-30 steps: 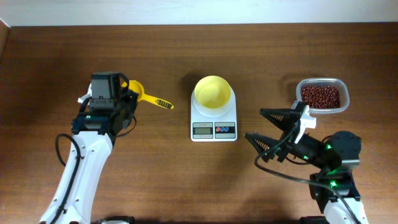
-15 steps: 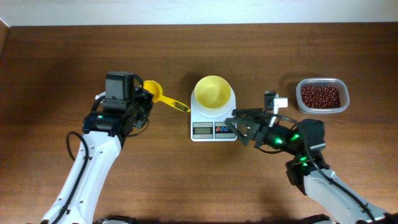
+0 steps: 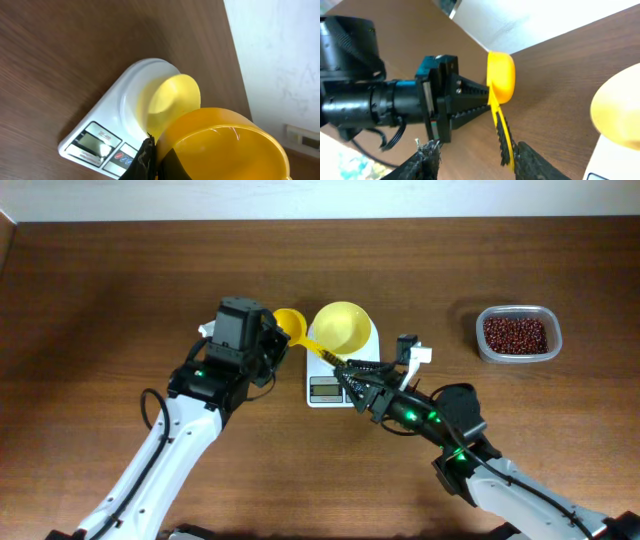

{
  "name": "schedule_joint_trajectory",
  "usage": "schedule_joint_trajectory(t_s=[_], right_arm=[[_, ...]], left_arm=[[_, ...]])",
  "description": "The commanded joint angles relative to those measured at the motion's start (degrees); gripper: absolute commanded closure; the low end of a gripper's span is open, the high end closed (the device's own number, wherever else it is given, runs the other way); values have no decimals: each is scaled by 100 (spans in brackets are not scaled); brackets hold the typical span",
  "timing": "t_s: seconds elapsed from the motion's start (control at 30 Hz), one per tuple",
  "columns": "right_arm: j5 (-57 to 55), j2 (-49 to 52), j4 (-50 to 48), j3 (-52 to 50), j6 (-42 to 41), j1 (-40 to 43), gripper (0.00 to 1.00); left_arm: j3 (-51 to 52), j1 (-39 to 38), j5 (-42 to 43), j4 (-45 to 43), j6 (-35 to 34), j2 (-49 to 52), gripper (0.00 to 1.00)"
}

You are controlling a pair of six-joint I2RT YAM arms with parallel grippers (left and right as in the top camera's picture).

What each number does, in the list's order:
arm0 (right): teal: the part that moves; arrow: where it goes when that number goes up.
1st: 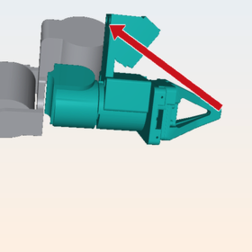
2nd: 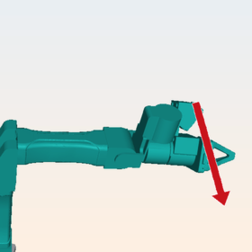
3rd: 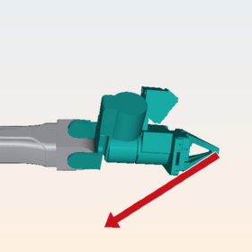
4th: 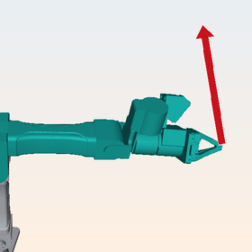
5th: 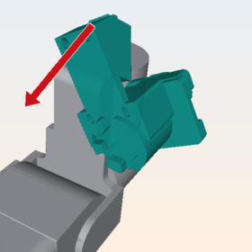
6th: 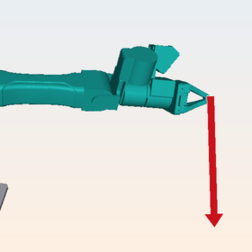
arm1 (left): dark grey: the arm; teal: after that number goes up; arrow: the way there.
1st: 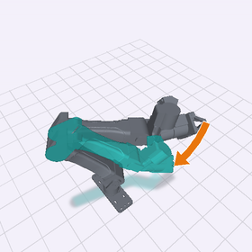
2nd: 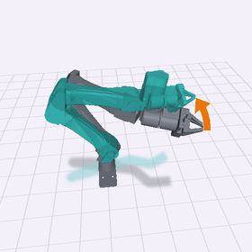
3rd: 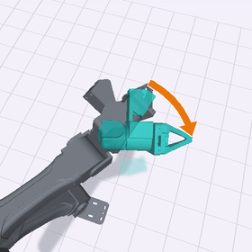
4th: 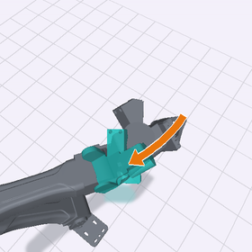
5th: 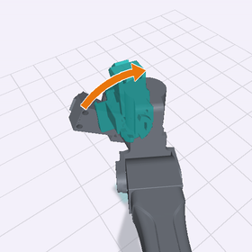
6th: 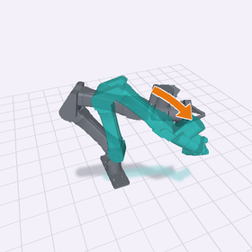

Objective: Scoop item into bowl and weigh 50g on scale
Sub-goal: 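Close the right gripper on the scoop handle and release the left gripper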

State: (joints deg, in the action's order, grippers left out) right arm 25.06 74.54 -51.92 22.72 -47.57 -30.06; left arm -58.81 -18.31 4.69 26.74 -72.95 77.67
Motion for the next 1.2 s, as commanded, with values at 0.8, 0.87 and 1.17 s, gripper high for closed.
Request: schedule_joint_trajectory(t_s=[0.8, 0.87, 1.17], right_arm=[[-468, 282, -44, 87, 35, -79, 73], [-426, 282, -44, 87, 37, -79, 74], [-103, 282, -63, 87, 33, -79, 85]], left_arm=[[-55, -721, 50, -35, -90, -76, 100], [-55, -721, 50, -26, -52, -76, 100], [-55, -721, 186, -13, 273, -76, 100]])
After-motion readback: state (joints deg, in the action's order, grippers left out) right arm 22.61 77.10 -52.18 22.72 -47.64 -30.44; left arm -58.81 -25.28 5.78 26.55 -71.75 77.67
